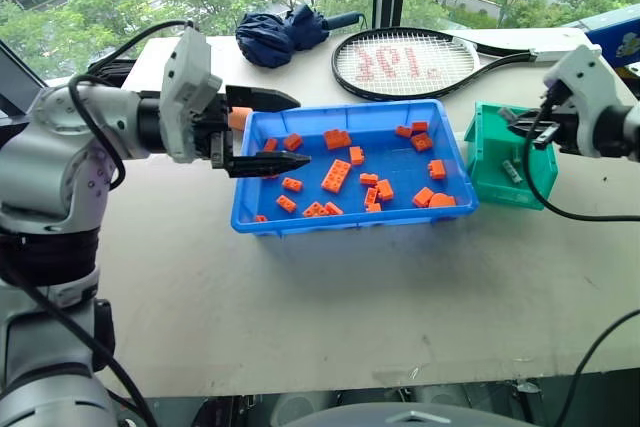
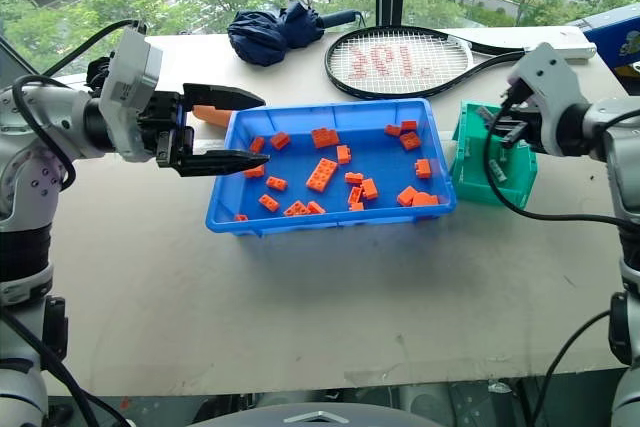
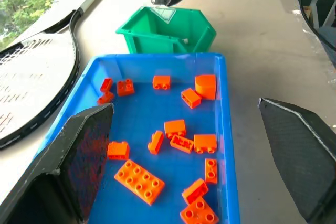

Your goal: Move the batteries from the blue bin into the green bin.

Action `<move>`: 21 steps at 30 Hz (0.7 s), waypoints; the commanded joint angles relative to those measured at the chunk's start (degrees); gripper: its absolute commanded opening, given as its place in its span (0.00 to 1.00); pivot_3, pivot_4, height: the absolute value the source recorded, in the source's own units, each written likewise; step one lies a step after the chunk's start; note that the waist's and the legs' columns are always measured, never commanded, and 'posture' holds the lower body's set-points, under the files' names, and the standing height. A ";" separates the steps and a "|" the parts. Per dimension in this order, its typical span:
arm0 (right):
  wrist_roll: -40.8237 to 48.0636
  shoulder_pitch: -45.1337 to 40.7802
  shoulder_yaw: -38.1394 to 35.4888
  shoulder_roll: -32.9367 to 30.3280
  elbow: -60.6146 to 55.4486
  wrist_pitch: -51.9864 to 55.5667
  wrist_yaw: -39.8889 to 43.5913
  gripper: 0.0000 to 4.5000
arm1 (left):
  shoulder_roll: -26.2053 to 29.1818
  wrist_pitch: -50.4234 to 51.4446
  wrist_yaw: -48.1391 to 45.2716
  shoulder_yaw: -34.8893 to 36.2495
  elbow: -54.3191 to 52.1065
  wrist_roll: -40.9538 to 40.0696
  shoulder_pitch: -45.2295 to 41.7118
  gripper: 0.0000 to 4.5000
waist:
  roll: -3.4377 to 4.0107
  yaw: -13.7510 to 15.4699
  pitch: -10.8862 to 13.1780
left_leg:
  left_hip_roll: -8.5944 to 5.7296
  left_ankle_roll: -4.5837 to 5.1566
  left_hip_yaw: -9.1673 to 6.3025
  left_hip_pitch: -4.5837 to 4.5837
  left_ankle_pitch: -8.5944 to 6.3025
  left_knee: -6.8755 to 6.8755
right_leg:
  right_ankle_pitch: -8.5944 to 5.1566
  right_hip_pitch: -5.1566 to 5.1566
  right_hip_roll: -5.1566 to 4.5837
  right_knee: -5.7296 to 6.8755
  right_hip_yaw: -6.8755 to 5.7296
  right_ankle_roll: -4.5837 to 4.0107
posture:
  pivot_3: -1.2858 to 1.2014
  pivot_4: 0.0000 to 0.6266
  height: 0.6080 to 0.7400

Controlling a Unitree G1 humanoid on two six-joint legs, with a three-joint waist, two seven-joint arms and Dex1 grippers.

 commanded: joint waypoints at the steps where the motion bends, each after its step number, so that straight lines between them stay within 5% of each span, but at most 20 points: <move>1: 0.93 1.01 -3.22 -0.08 1.06 -2.75 -2.79 0.01 | -0.84 -2.08 -0.12 -0.46 1.66 0.92 -2.73 1.00 | 0.00 -0.20 0.00 | 0.01 0.00 0.02 0.01 0.00 0.00 | 0.00 -0.01 0.01 0.01 0.02 0.00 | 0.52 0.24 1.00; 2: 1.29 1.21 -3.73 0.30 1.73 -3.31 -3.49 0.01 | -1.09 -2.27 -0.29 -0.64 1.93 1.01 -3.07 1.00 | 0.00 -0.23 0.00 | 0.01 0.00 0.03 0.01 0.00 0.00 | 0.00 -0.02 0.01 0.02 0.03 0.00 | 0.52 0.24 1.00; 9: 2.16 4.22 -6.84 -0.43 3.38 -9.54 -6.61 0.74 | -3.48 -4.74 4.09 -1.40 2.33 4.21 -3.23 1.00 | 0.00 0.23 0.01 | 0.01 0.00 0.03 -0.01 0.00 -0.02 | 0.00 -0.02 0.00 -0.03 0.01 0.00 | 0.52 0.24 1.00; 12: 5.34 8.93 -11.30 1.01 -0.06 -13.73 -5.94 0.97 | -4.12 -3.32 6.50 0.54 -0.39 2.78 -0.09 1.00 | 0.00 0.25 0.00 | 0.01 0.00 0.02 -0.01 0.00 -0.02 | 0.00 -0.02 0.00 -0.04 0.01 0.01 | 0.52 0.24 1.00; 16: 14.27 19.96 -21.63 7.32 -8.06 -20.37 -3.24 0.97 | -3.88 -0.88 11.27 4.39 -5.84 1.28 8.31 1.00 | 0.00 0.06 0.00 | 0.04 0.01 -0.03 0.00 0.00 -0.08 | 0.00 -0.01 0.03 -0.06 0.01 0.01 | 0.52 0.24 1.00; 21: 22.29 39.57 -31.58 11.13 -15.38 -25.52 4.83 0.97 | -4.69 -0.33 13.57 11.82 -17.40 -1.47 28.79 1.00 | 0.05 0.34 0.01 | 0.05 0.06 0.01 0.09 -0.03 -0.11 | 0.00 0.04 0.03 -0.07 0.04 0.00 | 0.52 0.24 1.00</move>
